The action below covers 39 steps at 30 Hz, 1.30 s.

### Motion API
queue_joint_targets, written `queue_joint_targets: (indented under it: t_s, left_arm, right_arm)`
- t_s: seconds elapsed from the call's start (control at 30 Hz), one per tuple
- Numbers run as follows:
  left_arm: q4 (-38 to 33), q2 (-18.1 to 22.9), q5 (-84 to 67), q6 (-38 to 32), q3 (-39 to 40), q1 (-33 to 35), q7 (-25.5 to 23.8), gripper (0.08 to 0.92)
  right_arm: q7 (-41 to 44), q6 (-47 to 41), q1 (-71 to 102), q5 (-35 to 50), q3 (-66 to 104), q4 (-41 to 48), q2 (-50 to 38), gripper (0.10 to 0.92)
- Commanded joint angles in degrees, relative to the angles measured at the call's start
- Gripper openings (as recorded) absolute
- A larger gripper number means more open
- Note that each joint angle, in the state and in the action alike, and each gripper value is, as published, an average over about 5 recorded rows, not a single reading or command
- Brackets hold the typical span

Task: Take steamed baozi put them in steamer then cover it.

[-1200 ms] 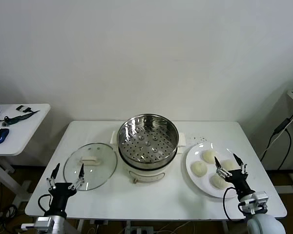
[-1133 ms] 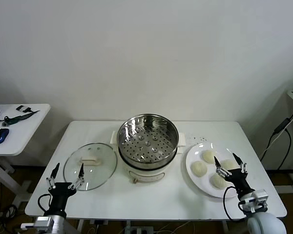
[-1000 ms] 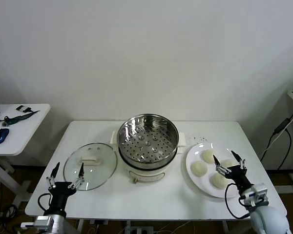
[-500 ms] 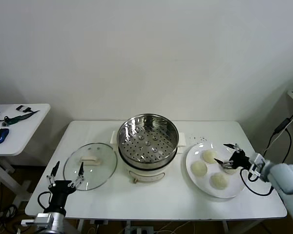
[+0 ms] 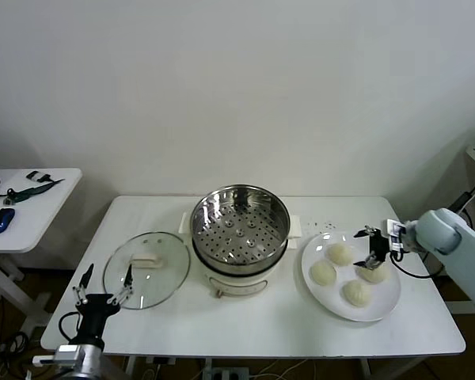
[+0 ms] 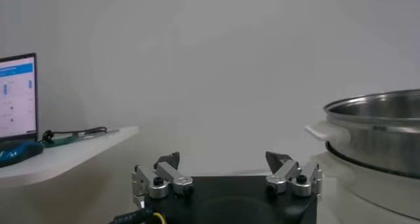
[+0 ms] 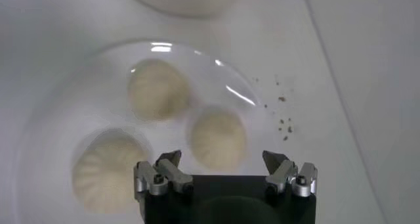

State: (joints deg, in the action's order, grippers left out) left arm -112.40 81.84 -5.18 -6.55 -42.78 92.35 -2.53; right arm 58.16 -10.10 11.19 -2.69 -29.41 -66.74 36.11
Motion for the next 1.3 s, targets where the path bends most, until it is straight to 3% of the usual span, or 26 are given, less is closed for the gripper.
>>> queue_joint_targets:
  t_s: [0.03, 0.5, 0.9, 1.3]
  left_arm:
    - [0.3, -0.1, -0.1, 0.2, -0.1, -0.1, 0.0, 0.823]
    - [1.1, -0.9, -0.6, 0.5, -1.3, -0.4, 0.1, 0.823]
    - [1.9, -0.9, -0.8, 0.5, -1.6, -0.5, 0.3, 0.823]
    - [2.0, -0.9, -0.8, 0.4, -1.5, -0.5, 0.3, 0.823]
  right_arm:
    - [4.9, -0.2, -14.6, -1.5, -16.9, 8.2, 3.0, 0.823]
    - [5.1, 1.6, -13.9, -3.6, -15.9, 20.5, 16.9, 0.823]
    - [6.0, 2.5, -13.3, -3.7, -17.2, 21.9, 17.5, 0.821]
    - [5.9, 2.7, -13.0, -3.7, -17.3, 22.0, 17.7, 0.699]
